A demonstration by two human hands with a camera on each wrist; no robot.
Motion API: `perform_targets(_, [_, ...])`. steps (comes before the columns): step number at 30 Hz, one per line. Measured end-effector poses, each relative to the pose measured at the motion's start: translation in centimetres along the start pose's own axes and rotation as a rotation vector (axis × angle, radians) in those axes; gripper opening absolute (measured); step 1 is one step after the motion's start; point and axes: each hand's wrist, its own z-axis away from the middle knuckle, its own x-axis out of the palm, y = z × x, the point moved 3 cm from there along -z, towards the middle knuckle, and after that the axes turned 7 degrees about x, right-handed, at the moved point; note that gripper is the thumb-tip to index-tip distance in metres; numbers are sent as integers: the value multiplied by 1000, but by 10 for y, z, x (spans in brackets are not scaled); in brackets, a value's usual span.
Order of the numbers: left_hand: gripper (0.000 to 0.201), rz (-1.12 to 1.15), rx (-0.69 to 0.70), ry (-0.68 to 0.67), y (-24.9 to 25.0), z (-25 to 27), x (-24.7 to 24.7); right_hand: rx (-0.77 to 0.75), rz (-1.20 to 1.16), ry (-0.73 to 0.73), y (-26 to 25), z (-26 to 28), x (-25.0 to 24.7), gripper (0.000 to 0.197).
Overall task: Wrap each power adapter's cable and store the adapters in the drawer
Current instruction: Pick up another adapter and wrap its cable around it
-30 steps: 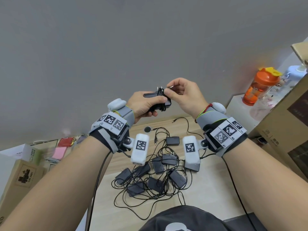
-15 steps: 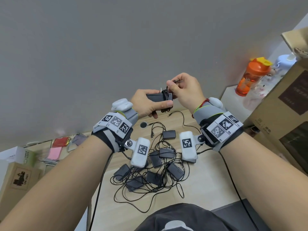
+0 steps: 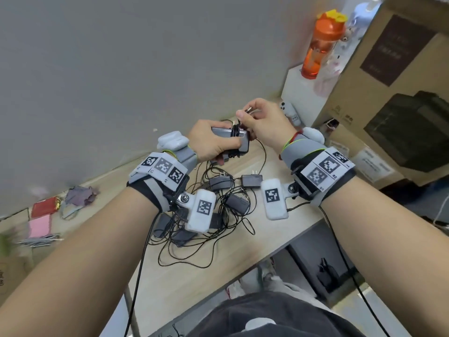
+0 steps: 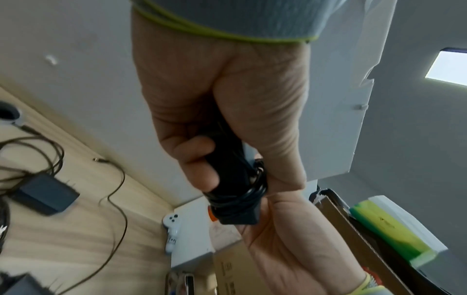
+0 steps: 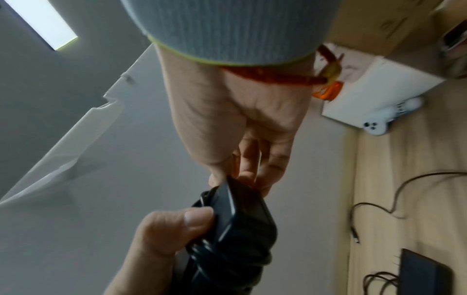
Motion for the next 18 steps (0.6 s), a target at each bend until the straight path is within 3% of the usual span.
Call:
perform_targets(6, [14,13,6,-125,-18,7,41,219,-108,12,49,26,-16,14])
perform_targets(11, [14,11,-26,-257,-22,19,82,68,-36,107,77,60,-46,19])
perform_targets(14, [17,-22,-56,-305,-20,20,88,103,-21,46,82,67,-51,20])
perform_targets(18, [29,-20,-46,-344,-22,22,104,330,-133,-90,101,73,-61,21])
